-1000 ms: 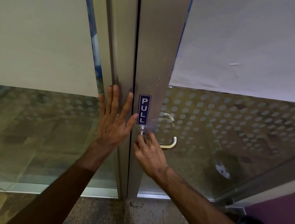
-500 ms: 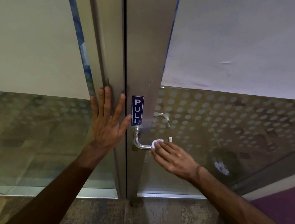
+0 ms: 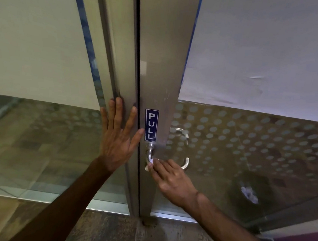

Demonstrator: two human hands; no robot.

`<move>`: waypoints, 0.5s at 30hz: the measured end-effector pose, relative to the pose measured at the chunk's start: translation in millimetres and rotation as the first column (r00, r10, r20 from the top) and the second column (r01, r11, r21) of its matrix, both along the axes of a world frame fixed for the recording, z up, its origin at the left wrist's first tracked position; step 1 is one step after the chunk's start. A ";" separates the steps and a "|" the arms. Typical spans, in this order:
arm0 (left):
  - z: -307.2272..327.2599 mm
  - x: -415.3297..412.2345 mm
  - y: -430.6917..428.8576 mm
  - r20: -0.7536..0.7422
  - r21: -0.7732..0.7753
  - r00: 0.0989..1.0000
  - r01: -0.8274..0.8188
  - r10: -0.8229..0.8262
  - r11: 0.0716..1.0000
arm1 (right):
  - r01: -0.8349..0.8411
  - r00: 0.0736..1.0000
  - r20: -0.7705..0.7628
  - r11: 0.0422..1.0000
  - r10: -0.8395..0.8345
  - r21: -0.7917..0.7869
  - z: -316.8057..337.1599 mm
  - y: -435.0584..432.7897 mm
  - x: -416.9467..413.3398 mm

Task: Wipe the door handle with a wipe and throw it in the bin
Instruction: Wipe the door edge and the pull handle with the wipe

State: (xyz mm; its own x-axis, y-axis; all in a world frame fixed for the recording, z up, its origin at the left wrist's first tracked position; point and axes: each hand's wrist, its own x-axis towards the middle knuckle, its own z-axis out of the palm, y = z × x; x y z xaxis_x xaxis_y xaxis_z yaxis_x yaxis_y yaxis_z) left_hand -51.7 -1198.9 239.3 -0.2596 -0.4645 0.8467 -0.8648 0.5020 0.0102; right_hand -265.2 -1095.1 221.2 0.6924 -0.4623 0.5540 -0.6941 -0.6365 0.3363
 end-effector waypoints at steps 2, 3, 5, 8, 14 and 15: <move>1.3 -1.0 2.5 0.002 0.003 1.000 0.001 -0.001 1.000 | 0.070 0.997 -0.038 0.997 -0.070 -0.010 -1.6 -2.2 22.3; 2.0 -1.2 3.6 0.004 0.009 1.000 0.001 -0.001 1.000 | 0.106 0.993 -0.051 0.994 -0.106 0.006 -0.4 -2.6 31.0; 2.8 -2.4 5.2 0.001 0.020 1.000 -0.006 0.006 1.000 | 0.148 0.987 -0.071 0.988 -0.144 0.050 3.8 -3.0 39.2; 3.8 -5.4 6.4 -0.026 0.026 1.000 -0.003 0.003 1.000 | 0.157 0.985 -0.080 0.987 -0.154 0.038 5.8 -0.7 30.5; 3.9 -8.4 6.9 -0.062 0.023 0.998 0.011 -0.009 1.000 | -0.002 1.000 0.015 0.999 0.003 -0.040 -9.6 12.8 -32.1; 3.7 -8.3 6.7 -0.062 0.018 0.998 0.015 -0.014 1.000 | -0.019 1.000 0.013 0.999 0.019 -0.030 -11.3 14.7 -43.2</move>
State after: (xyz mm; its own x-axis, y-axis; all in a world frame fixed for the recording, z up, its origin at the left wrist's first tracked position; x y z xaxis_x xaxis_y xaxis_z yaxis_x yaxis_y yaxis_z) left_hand -60.0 -1192.2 243.0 -0.2140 -0.4765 0.8528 -0.8547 0.5140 0.0727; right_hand -308.4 -1080.4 209.9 0.6933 -0.4322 0.5767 -0.6866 -0.6394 0.3462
